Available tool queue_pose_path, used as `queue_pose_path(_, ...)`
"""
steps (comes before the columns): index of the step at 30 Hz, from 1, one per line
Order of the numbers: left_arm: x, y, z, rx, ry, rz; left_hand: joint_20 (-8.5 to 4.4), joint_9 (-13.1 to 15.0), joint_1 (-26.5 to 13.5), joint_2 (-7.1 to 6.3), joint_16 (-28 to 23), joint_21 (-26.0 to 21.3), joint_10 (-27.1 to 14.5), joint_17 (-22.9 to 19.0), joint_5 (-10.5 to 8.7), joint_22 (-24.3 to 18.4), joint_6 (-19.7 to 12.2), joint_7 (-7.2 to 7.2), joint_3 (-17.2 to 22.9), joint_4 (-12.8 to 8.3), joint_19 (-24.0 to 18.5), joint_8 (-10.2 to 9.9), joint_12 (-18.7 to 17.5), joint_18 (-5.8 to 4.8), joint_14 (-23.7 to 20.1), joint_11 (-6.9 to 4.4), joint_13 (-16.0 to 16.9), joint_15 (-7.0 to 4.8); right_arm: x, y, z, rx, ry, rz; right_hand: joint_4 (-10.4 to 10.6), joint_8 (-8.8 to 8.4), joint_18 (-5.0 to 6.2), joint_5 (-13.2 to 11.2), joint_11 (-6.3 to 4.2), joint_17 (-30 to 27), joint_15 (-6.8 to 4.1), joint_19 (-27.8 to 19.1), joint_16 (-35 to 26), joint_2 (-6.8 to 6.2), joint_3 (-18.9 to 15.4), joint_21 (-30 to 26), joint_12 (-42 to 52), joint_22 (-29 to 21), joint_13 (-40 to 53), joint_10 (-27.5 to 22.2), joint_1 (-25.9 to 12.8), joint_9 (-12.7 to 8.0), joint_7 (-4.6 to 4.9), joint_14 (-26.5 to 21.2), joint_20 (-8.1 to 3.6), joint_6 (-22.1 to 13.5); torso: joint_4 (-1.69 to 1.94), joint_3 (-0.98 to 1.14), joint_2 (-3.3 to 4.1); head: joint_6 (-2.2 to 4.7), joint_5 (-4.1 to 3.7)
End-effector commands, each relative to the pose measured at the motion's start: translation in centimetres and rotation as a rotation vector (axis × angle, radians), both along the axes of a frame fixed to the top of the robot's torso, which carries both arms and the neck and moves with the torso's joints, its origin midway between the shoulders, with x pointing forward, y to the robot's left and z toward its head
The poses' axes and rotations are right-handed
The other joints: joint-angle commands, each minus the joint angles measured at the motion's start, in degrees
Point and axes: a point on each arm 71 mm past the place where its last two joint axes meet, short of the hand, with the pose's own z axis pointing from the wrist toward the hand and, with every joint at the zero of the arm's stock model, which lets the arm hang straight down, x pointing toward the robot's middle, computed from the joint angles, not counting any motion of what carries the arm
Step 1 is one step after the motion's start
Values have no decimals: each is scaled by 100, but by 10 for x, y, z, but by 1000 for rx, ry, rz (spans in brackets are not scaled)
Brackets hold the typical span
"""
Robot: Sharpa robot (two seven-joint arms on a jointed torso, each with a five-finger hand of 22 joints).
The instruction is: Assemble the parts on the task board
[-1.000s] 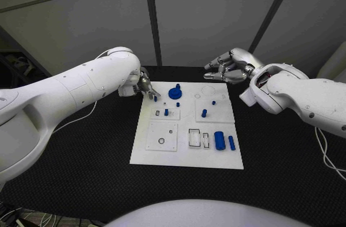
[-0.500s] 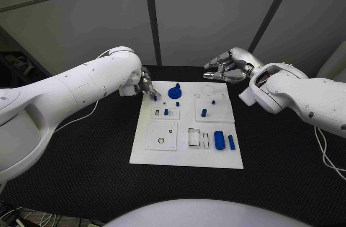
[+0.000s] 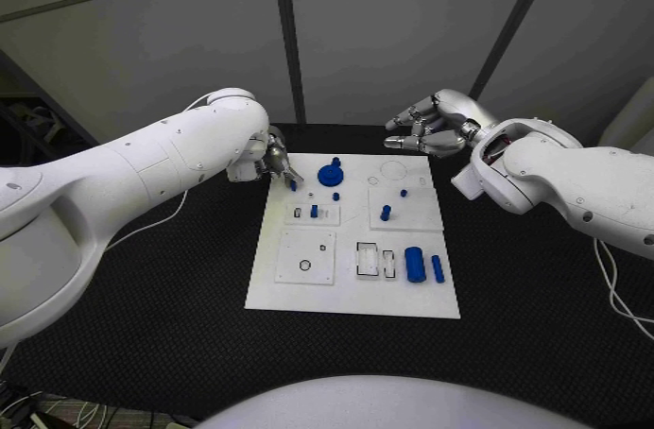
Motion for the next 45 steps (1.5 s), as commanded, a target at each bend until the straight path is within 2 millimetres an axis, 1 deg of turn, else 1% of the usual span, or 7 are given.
queue_pose_path(1, 0, 0, 0, 8, 8, -7, 11, -5, 27, 18, -8, -22, 188, 851, -19, 4, 44, 15, 11, -33, -8, 9, 28, -71, 441, 9, 245, 29, 0, 1, 2, 2, -8, 7, 26, -22, 22, 38, -15, 6, 8, 28, -18, -2, -5, -15, 19, 208, 6, 17, -51, -8, 3, 90, 1, 31, -4, 1, 0, -3, -4)
queue_pose_path(15, 0, -1, -2, 14, 22, -10, 10, -49, 96, 106, -7, -27, 183, 851, -19, 5, 44, 9, 38, -92, -10, 6, 22, -70, 441, 4, 245, 27, -1, 1, 2, 2, -8, 8, 26, -22, 22, 38, -15, 6, 8, 28, -18, -2, -5, -15, 19, 208, 6, 17, -51, -8, 3, 90, 1, 31, -3, 2, 0, -11, -11)
queue_pose_path(17, 0, -1, -2, 12, 26, -14, 5, -73, 243, 183, -6, -29, 180, 852, -18, 8, 51, -7, 106, -208, -11, 8, 19, -69, 441, -11, 244, 19, -1, 1, 2, 2, -7, 8, 26, -22, 22, 38, -15, 6, 8, 28, -18, -2, -5, -15, 19, 208, 6, 17, -51, -8, 3, 90, 1, 31, -1, 1, -2, -22, -9)
queue_pose_path(21, 0, -1, -3, 6, 34, -20, -23, -143, 762, 388, 0, -36, 146, 859, 799, 16, 19, -16, 479, -702, -10, 11, -39, -68, 443, -25, 210, -3, -1, 1, 2, 1, -6, 8, 30, -20, 21, 39, -16, 12, 8, 33, -16, 6, -2, -12, 32, 214, 13, 23, -51, -7, 2, 92, 0, 34, 4, 1, -4, -34, -5)
queue_pose_path(26, 0, -1, -3, -17, 36, -21, 1, -148, 871, 485, 15, -39, 159, 880, 717, 37, 30, 38, 1019, -1152, -8, 46, -63, -72, 451, 7, 157, 32, -1, 1, 2, 1, -5, 9, 30, -20, 21, 39, -16, 12, 8, 33, -16, 6, -2, -12, 32, 214, 13, 23, -51, -7, 2, 92, 0, 34, 5, 0, -5, -35, 1)
queue_pose_path(31, -1, -1, -3, -32, 33, -23, 17, -41, 506, 408, 26, -35, 193, 894, 742, 67, 81, 48, 1642, -1476, -4, 88, -72, -68, 456, 23, 111, 54, -1, 1, 1, -1, -2, 10, 30, -20, 21, 39, -16, 12, 8, 33, -16, 6, -2, -12, 32, 214, 13, 23, -51, -7, 2, 92, 0, 34, 7, -2, -6, -37, -2)
queue_pose_path(45, -10, 8, 3, -109, 41, 3, 8, 277, -147, 283, 16, -37, 240, 875, 817, 112, 136, 11, 2328, -1851, 17, 194, -38, -73, 455, 1, 78, 22, -1, -2, 1, -5, 3, 6, 32, -19, 19, 39, -16, 17, 8, 37, -14, 10, -1, -5, 39, 221, 17, 26, -53, -7, 2, 94, 0, 36, 25, 10, -24, -34, 35)
